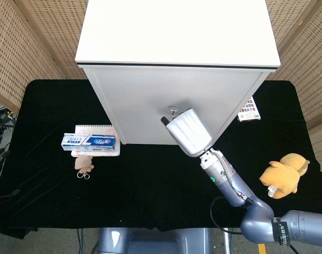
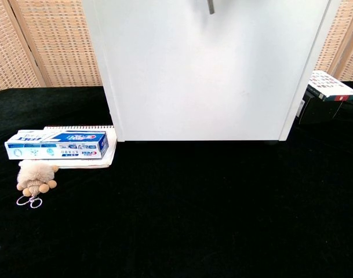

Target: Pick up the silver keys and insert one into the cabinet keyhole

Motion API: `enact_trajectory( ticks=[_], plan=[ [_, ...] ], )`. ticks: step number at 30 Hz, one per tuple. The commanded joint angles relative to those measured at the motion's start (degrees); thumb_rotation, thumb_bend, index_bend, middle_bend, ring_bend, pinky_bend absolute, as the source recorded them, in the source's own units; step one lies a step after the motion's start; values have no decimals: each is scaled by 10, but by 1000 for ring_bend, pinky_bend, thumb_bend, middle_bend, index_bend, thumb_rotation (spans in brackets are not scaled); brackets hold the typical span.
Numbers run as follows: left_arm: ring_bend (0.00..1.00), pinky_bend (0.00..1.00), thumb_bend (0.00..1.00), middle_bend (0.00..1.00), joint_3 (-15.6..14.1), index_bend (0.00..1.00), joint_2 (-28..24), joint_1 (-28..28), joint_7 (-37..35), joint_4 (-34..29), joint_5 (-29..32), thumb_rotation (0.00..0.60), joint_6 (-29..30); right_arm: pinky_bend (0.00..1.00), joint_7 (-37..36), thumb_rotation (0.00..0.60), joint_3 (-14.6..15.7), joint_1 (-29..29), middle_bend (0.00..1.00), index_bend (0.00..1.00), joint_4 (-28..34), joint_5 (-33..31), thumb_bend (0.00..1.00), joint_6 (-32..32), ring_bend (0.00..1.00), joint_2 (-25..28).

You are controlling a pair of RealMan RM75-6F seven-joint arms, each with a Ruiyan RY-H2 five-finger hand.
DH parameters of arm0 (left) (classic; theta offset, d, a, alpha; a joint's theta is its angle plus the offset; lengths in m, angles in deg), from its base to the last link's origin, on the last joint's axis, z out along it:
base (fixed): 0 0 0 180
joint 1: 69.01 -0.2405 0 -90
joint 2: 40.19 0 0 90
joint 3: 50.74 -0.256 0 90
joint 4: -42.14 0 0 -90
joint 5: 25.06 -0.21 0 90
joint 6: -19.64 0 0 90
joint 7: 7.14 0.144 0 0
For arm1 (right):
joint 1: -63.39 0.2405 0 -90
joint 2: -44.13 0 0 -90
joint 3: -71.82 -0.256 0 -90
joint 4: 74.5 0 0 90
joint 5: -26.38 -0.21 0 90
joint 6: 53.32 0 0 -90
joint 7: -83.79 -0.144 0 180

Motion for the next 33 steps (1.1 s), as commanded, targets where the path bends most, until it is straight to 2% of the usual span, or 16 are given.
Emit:
enact_trajectory(
  ticks=[1, 13, 33],
  plan=[
    [0, 0, 0, 0, 0, 0, 0, 1, 0, 0, 0, 600, -1, 1000, 15, 600, 3, 12, 974, 736, -2, -6, 722, 3, 967, -10],
    [0, 0, 0, 0, 1, 0, 0, 1, -1, 2, 3, 600, -3, 1000, 45, 600, 20, 41, 974, 741, -35, -32, 724, 16, 967, -30],
    [0, 0, 0, 0, 2, 0, 2, 2, 5, 2, 5, 600, -4, 1000, 16, 600, 40, 38, 974, 742, -42, -18, 724, 41, 967, -16]
  ],
)
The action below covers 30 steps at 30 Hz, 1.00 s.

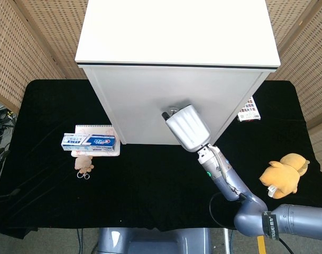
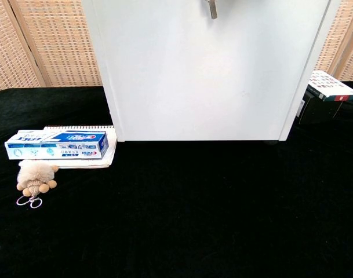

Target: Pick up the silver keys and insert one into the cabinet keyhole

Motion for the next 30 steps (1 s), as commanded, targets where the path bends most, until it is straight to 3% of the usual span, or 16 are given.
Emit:
enact_trajectory(
  ticks=[1, 30],
  plan=[
    [0, 0, 0, 0, 0, 0, 0, 0, 0, 0, 0, 600, 0, 1000, -2, 600, 2, -1, 974, 742, 1, 2, 724, 2, 967, 3],
    [0, 0, 0, 0, 0, 0, 0, 0, 2, -1, -1, 600, 2, 1000, -11, 600, 18, -2, 974, 729, 1, 0, 709, 12, 967, 14]
  ],
)
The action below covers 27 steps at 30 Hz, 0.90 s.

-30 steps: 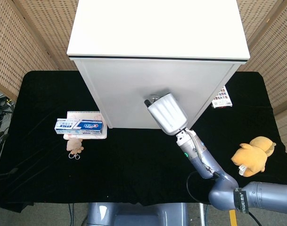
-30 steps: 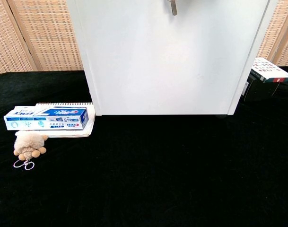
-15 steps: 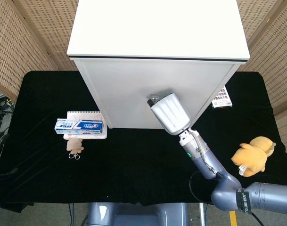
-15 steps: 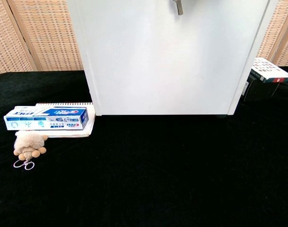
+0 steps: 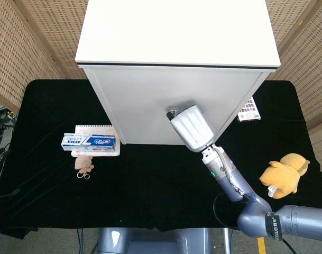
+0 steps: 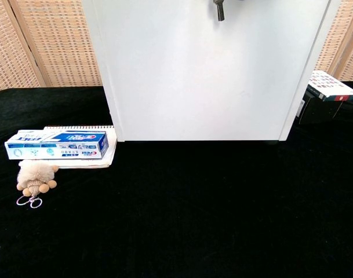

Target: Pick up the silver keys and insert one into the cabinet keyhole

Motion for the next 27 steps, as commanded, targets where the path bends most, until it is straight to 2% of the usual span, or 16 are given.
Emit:
enact_trajectory(
  ticks=[1, 6, 13, 27],
  plan=[
    [0, 0, 0, 0, 0, 0, 0, 0, 0, 0, 0, 600, 0, 1000, -1, 600, 1, 0, 974, 729, 0, 0, 707, 1, 967, 1],
    [0, 0, 0, 0, 0, 0, 0, 0, 0, 0, 0, 600, 0, 1000, -2, 600, 2, -1, 974, 725, -1, -2, 692, 1, 967, 3],
    [0, 0, 0, 0, 0, 0, 0, 0, 0, 0, 0, 600, 0, 1000, -5, 600, 3, -1, 970, 679, 2, -2, 604, 1, 967, 7],
    [0, 0, 0, 0, 0, 0, -1, 0, 0, -1, 1, 600, 0, 1000, -2, 600, 2, 0, 971, 654, 6, -3, 592, 9, 967, 11]
  ],
)
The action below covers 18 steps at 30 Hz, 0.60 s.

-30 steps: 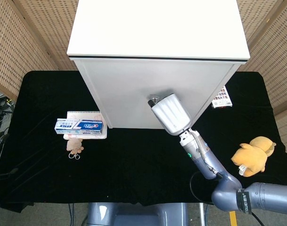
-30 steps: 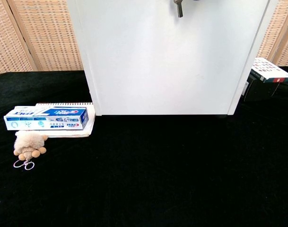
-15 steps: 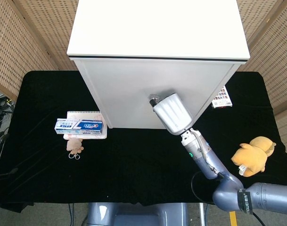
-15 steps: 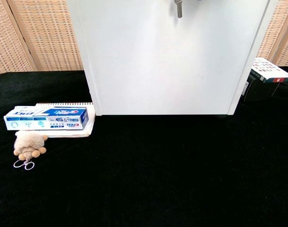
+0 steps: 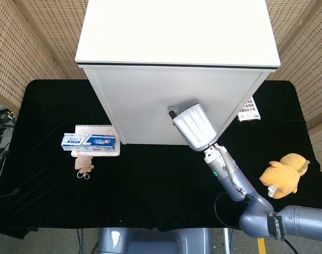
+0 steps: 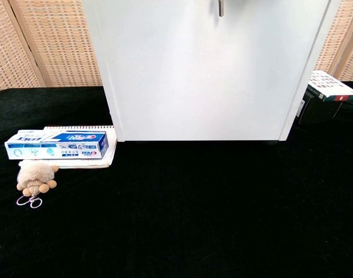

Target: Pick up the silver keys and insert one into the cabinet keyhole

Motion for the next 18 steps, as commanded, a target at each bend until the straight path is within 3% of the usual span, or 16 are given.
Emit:
enact_trajectory(
  ticks=[1, 7, 18],
  plan=[
    [0, 0, 0, 0, 0, 0, 0, 0, 0, 0, 0, 600, 0, 1000, 0, 600, 0, 0, 970, 645, 0, 0, 590, 0, 967, 0],
    [0, 0, 0, 0, 0, 0, 0, 0, 0, 0, 0, 600, 0, 1000, -1, 600, 2, 0, 968, 571, 1, 1, 578, 0, 966, 2],
    [0, 0, 0, 0, 1, 0, -2, 0, -3, 0, 0, 600, 1, 1000, 4, 600, 1, 2, 967, 560, 7, 4, 570, 3, 966, 5]
  ],
)
